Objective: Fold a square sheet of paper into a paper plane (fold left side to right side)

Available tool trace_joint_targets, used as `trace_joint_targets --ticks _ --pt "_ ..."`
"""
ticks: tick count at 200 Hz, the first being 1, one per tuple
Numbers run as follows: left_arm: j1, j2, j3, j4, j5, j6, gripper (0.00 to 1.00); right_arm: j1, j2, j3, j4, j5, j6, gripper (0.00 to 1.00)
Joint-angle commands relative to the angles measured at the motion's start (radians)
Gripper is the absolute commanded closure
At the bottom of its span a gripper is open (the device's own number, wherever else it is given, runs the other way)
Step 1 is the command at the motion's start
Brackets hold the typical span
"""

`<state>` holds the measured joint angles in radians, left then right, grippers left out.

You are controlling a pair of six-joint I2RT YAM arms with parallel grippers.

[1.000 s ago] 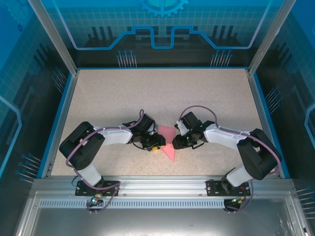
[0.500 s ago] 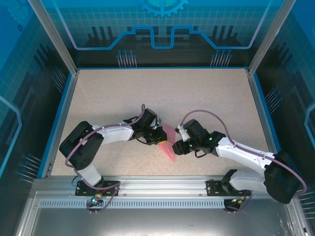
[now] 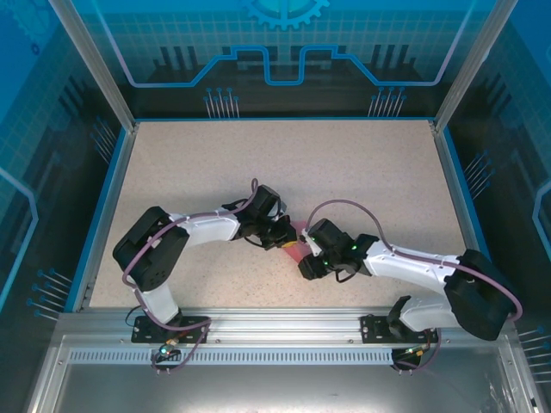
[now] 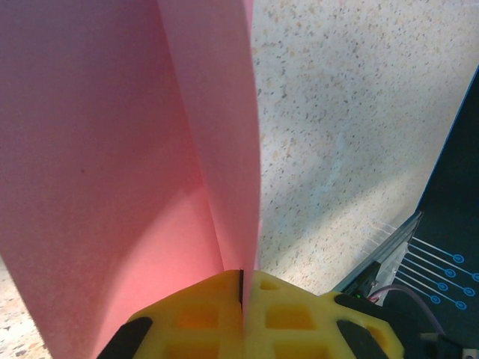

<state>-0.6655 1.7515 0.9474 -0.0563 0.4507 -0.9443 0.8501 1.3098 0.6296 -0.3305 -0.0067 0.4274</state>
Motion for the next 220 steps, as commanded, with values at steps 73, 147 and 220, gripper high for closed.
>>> trace_joint_targets --ticks 73,147,220 --pt "-0.007 -0.018 0.017 -0.067 0.010 0.010 0.95 0.020 0.080 0.073 0.000 0.043 -0.020 0.63" --pt "-0.006 -0.034 -0.002 -0.064 0.007 0.010 0.95 0.034 0.139 0.109 -0.011 0.034 -0.018 0.70" --pt "-0.006 -0.060 -0.009 -0.093 -0.007 0.021 0.80 0.034 0.165 0.109 -0.031 0.009 -0.020 0.88"
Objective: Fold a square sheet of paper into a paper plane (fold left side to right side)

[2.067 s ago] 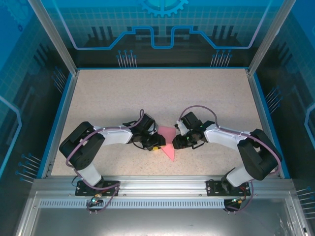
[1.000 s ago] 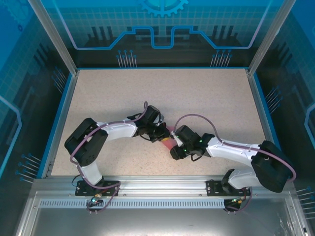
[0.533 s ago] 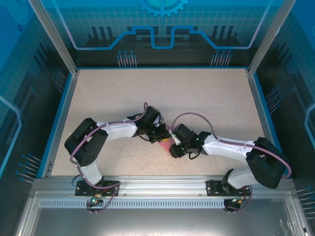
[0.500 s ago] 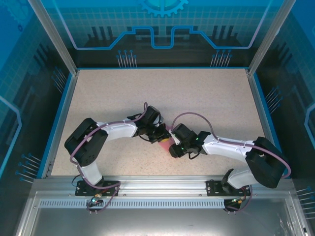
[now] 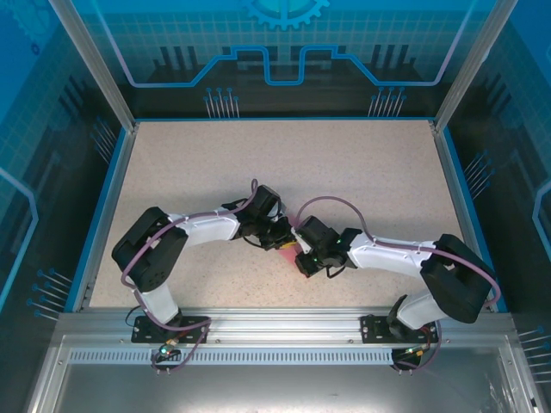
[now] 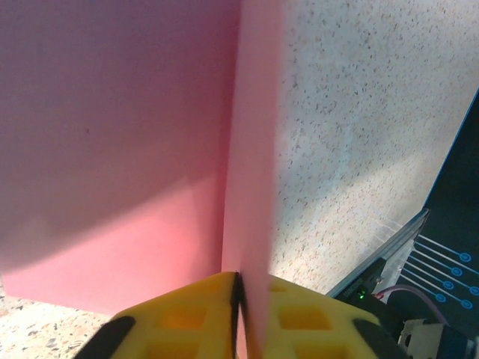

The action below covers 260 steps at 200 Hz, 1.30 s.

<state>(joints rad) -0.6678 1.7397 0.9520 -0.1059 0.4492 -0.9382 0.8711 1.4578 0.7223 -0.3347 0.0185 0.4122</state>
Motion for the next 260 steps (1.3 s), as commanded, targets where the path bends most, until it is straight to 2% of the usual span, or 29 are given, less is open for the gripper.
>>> trace_joint_targets --ticks 1,37,80,111,128,166,190,260 --pt "-0.004 -0.049 -0.014 -0.046 -0.007 0.015 0.80 0.014 0.017 0.016 -0.028 -0.017 -0.005 0.88" --pt "0.012 -0.104 -0.044 -0.078 -0.022 0.027 0.69 0.016 0.029 0.000 -0.038 -0.030 -0.008 0.90" --pt "0.071 -0.196 -0.116 -0.088 -0.023 0.023 0.48 0.018 0.040 -0.007 -0.043 -0.041 -0.013 0.92" --pt "0.128 -0.271 -0.162 -0.100 -0.029 0.032 0.40 0.020 0.038 -0.009 -0.041 -0.045 -0.015 0.93" --pt "0.147 -0.294 -0.183 -0.109 -0.027 0.040 0.40 0.018 0.029 -0.015 -0.035 -0.052 -0.016 0.94" --pt "0.143 -0.263 -0.212 -0.057 0.025 0.039 0.52 -0.005 0.015 -0.027 0.003 -0.148 -0.021 0.94" --pt "0.124 -0.220 -0.216 -0.014 0.045 0.031 0.56 -0.034 0.011 -0.034 0.029 -0.210 -0.004 0.94" --pt "0.063 -0.102 -0.156 0.028 0.057 0.016 0.58 -0.146 0.009 -0.101 0.135 -0.400 0.050 0.94"
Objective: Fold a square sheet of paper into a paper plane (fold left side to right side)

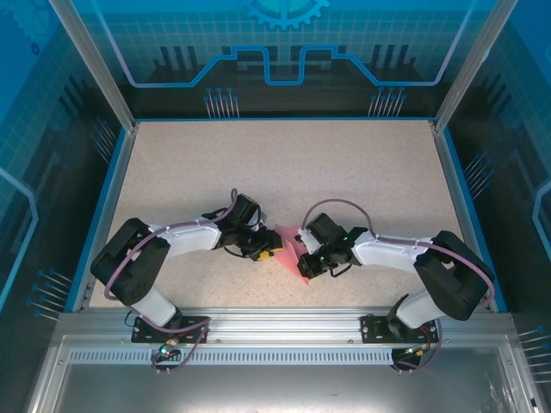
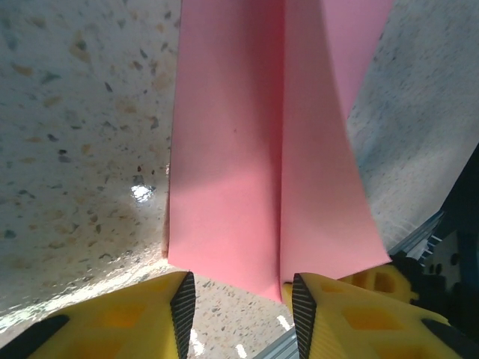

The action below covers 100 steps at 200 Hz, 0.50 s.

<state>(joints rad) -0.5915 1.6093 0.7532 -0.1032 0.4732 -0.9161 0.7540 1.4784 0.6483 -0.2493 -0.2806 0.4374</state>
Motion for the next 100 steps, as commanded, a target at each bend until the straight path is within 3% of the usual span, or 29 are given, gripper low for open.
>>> trace_joint_targets --ticks 1,100 --pt "-0.013 0.029 0.043 0.026 0.033 -0.006 0.58 -0.031 -0.010 -0.027 0.050 -0.103 0.025 0.95" --pt "-0.054 0.151 0.142 0.016 0.033 0.002 0.56 -0.129 0.023 -0.102 0.162 -0.261 0.079 0.94"
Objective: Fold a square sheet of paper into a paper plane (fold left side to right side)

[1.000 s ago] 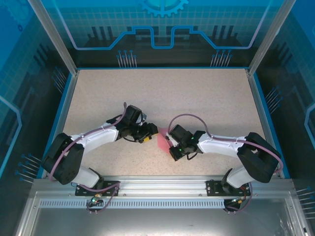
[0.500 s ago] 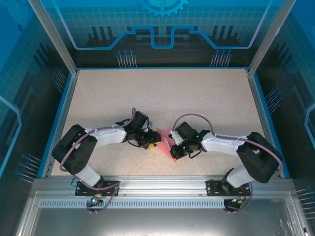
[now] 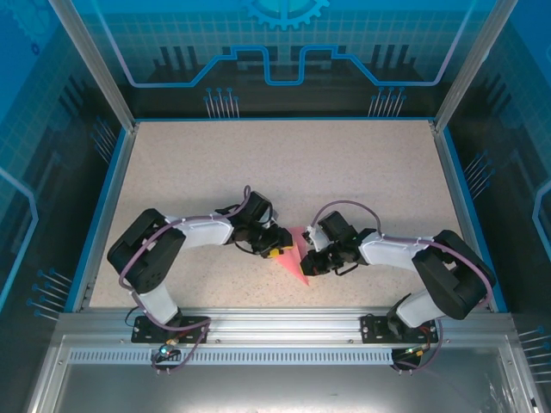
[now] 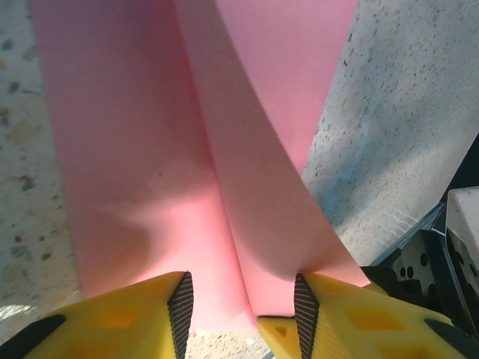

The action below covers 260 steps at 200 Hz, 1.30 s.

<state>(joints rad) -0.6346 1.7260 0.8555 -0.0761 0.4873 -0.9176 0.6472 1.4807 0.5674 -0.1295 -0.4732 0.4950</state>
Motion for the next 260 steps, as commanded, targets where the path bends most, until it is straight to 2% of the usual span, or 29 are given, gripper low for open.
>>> trace_joint_targets --ticks 1,106,169,192,260 --pt "-0.011 0.036 0.040 -0.011 0.018 0.003 0.56 -0.023 0.022 -0.021 0.043 -0.070 0.023 0.94" --pt "-0.024 0.114 0.080 -0.074 -0.020 0.022 0.53 -0.089 0.070 -0.043 0.111 -0.158 0.052 0.91" --pt "-0.025 0.122 0.074 -0.093 -0.034 0.029 0.53 -0.155 -0.057 -0.013 0.042 -0.176 0.039 0.72" --pt "-0.025 0.120 0.071 -0.093 -0.034 0.029 0.54 -0.187 -0.060 -0.002 0.035 -0.183 0.034 0.65" --pt "-0.024 0.115 0.067 -0.086 -0.034 0.028 0.53 -0.185 0.051 0.032 0.123 -0.232 0.067 0.66"
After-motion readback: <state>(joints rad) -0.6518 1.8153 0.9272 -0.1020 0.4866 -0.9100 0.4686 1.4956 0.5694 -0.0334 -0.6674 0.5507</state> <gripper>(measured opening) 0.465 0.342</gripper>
